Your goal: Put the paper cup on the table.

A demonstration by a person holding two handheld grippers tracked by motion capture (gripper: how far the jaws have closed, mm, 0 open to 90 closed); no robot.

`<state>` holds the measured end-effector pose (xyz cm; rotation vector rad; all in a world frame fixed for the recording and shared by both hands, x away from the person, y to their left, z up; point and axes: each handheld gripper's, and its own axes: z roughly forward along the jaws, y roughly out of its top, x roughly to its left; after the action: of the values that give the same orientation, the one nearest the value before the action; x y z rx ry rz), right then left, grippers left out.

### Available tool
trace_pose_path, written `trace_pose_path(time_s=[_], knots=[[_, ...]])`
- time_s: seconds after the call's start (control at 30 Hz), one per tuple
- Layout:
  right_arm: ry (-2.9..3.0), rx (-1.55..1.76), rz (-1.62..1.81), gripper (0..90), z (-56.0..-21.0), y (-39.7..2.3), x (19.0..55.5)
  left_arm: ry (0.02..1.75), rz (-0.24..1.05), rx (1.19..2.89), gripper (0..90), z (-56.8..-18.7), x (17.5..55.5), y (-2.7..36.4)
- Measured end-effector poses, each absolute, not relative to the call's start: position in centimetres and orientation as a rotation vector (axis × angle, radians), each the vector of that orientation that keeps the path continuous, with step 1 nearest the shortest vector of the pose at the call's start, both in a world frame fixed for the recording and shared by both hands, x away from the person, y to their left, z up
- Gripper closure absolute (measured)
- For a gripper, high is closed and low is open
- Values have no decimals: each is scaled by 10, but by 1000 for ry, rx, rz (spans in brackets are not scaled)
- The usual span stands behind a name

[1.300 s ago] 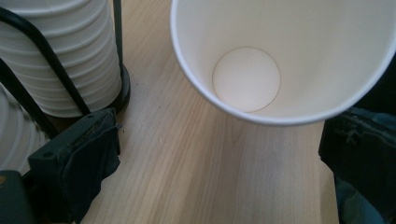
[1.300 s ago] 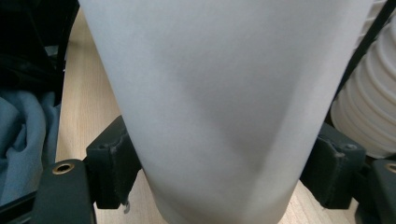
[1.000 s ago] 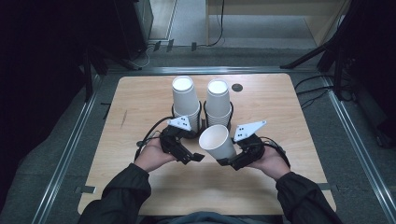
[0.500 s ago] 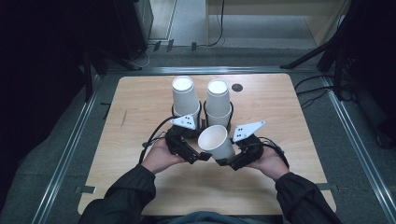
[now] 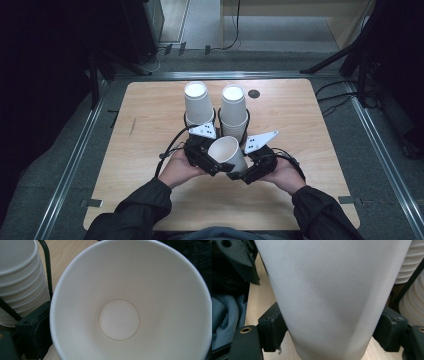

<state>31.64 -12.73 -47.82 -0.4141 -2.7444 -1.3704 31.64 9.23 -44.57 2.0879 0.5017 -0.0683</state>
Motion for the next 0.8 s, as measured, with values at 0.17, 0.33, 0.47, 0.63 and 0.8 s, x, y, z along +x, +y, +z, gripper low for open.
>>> trace_pose_path(time_s=[0.17,0.33,0.47,0.63,0.8], knots=[[-2736,-401,-1410,231,-477,-128,317,493,-18,2077,93,-441,313,94],[-2745,-401,-1408,231,-476,-128,316,485,-15,2087,133,-441,313,95],[-2744,-408,-1414,225,-476,-127,316,490,-26,2080,149,-440,313,97],[-2726,-427,-1429,191,-475,-127,316,490,-26,2088,154,-437,314,98],[-2708,-462,-1422,177,-474,-129,317,495,-21,2092,154,-437,315,100]])
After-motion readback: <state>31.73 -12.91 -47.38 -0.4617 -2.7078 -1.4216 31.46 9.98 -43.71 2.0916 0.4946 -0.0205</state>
